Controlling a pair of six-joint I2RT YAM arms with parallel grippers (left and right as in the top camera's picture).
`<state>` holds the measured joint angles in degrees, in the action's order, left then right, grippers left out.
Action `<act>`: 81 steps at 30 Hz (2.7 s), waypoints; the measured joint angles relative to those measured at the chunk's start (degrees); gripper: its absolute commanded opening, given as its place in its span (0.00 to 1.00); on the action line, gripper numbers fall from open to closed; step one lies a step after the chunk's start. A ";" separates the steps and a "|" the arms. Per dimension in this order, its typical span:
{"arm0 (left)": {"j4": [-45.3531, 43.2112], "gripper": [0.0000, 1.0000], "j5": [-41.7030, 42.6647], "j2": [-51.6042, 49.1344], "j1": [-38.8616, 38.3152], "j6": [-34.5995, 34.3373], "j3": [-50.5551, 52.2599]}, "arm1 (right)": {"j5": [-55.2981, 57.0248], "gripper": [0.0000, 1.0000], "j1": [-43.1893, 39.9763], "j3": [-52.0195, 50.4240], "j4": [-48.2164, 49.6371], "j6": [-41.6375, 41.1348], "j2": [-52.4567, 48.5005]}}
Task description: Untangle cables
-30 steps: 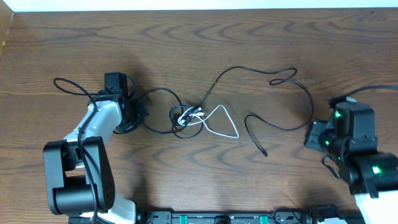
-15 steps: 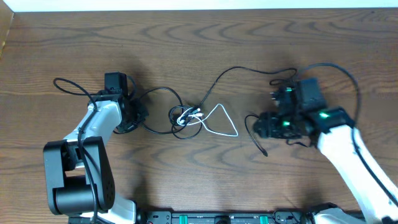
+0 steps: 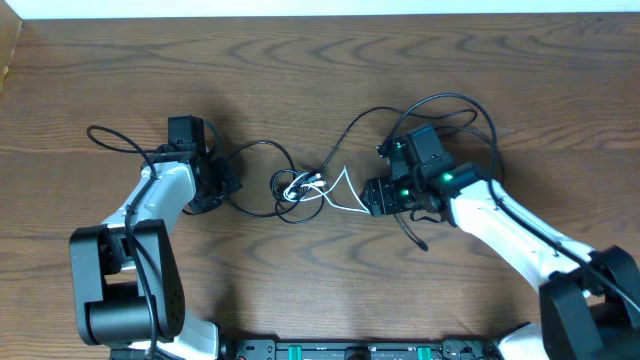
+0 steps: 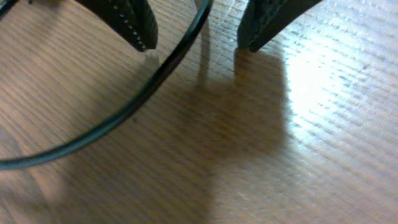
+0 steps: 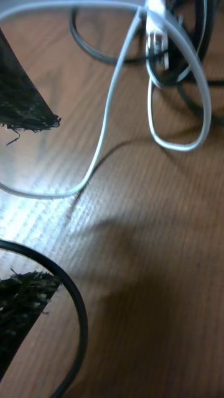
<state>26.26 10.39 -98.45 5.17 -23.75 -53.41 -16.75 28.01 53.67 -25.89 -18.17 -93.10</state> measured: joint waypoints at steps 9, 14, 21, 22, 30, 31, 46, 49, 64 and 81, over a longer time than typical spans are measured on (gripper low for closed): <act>-3.85 0.66 20.90 0.00 0.00 12.07 0.00 | 1.25 0.72 0.74 0.00 0.22 0.00 -3.41; -3.89 0.60 33.79 0.00 0.00 20.24 0.00 | 1.36 0.72 0.74 0.00 -0.04 0.00 -3.43; -3.91 0.58 39.12 0.00 0.00 24.74 0.00 | 1.36 0.73 0.74 0.00 -0.37 0.00 -3.43; -3.91 0.60 39.39 0.00 0.00 25.20 0.00 | 1.36 0.74 0.74 0.00 -0.37 0.00 -3.43; -3.72 0.94 31.80 0.00 1.05 21.77 0.00 | 1.36 0.74 0.74 0.00 -0.42 0.00 -3.43; -3.37 0.94 30.75 0.00 1.60 20.61 0.00 | 1.36 0.74 0.74 0.00 -0.39 0.00 -3.43; 1.70 0.72 26.75 13.05 0.94 25.33 0.00 | 1.36 0.75 0.74 0.00 -0.48 0.04 -3.43; 0.87 0.72 25.88 12.13 -2.08 28.33 0.00 | 1.38 0.75 0.74 0.00 -0.44 0.07 -3.43; -3.58 0.70 20.85 6.05 -7.87 31.32 0.00 | 1.38 0.77 0.74 0.00 -0.44 0.44 -3.43; -9.81 0.64 20.72 2.23 -8.66 31.34 0.00 | 1.38 0.77 0.74 0.00 -0.44 0.46 -3.43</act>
<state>16.45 31.11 -96.23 -3.49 7.60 -53.41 -15.38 28.75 53.67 -26.33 -17.72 -96.53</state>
